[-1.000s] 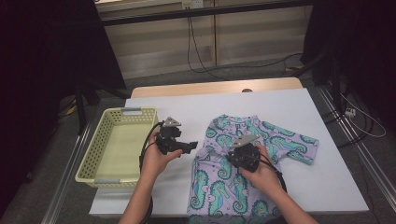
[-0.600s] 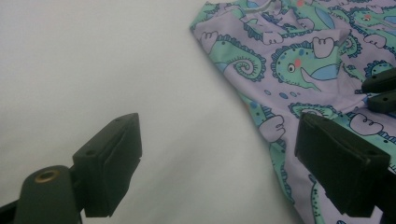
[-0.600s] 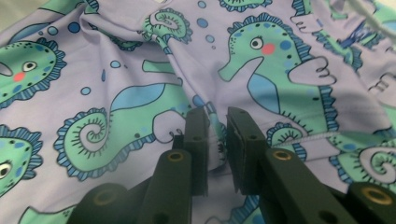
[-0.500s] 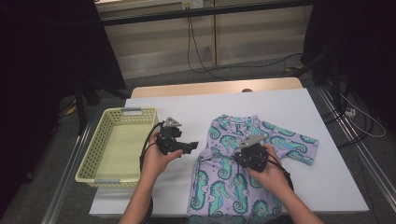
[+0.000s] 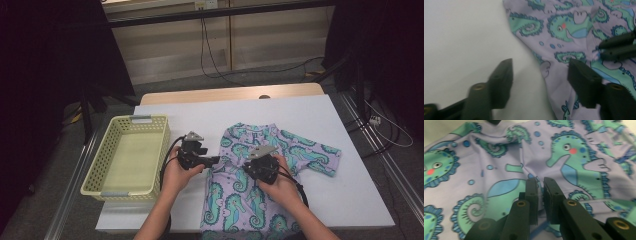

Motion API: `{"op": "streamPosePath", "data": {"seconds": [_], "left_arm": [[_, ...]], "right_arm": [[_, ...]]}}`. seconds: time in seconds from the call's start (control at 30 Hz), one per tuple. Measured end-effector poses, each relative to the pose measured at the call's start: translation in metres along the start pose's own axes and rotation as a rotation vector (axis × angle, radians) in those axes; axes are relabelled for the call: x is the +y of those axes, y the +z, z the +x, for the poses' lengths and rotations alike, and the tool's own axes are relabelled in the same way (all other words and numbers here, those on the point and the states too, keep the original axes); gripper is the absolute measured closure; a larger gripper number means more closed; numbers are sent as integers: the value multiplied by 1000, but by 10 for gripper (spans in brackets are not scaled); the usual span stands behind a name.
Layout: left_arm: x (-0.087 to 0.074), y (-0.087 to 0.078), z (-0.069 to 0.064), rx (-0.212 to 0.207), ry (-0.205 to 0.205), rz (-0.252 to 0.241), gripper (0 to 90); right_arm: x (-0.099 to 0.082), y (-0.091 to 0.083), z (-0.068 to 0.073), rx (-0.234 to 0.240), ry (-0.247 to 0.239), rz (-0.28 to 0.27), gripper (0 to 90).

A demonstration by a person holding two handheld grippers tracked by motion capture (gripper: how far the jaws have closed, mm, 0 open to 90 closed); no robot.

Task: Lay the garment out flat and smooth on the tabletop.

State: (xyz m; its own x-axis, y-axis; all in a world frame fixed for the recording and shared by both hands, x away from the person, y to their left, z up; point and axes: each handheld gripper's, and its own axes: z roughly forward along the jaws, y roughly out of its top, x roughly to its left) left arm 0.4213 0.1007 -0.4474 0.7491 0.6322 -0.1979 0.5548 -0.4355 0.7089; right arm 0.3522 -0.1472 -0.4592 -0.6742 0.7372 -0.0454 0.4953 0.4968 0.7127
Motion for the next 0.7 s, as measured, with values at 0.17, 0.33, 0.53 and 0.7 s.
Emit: {"op": "streamPosePath", "data": {"seconds": [0.17,0.33,0.53,0.7], "left_arm": [[-5,4,0,-26,-2,40,638],[-8,6,0,-57,-4,86,801],[-7,3,0,-56,2,77,883],[-6,-3,2,-19,2,50,634]], "right_arm": [[-1,-2,-7,-46,3,5,825],[-4,-5,-16,-61,31,3,813],[-7,-10,-21,-70,37,10,763],[-12,-25,-30,-65,97,-33,555]]}}
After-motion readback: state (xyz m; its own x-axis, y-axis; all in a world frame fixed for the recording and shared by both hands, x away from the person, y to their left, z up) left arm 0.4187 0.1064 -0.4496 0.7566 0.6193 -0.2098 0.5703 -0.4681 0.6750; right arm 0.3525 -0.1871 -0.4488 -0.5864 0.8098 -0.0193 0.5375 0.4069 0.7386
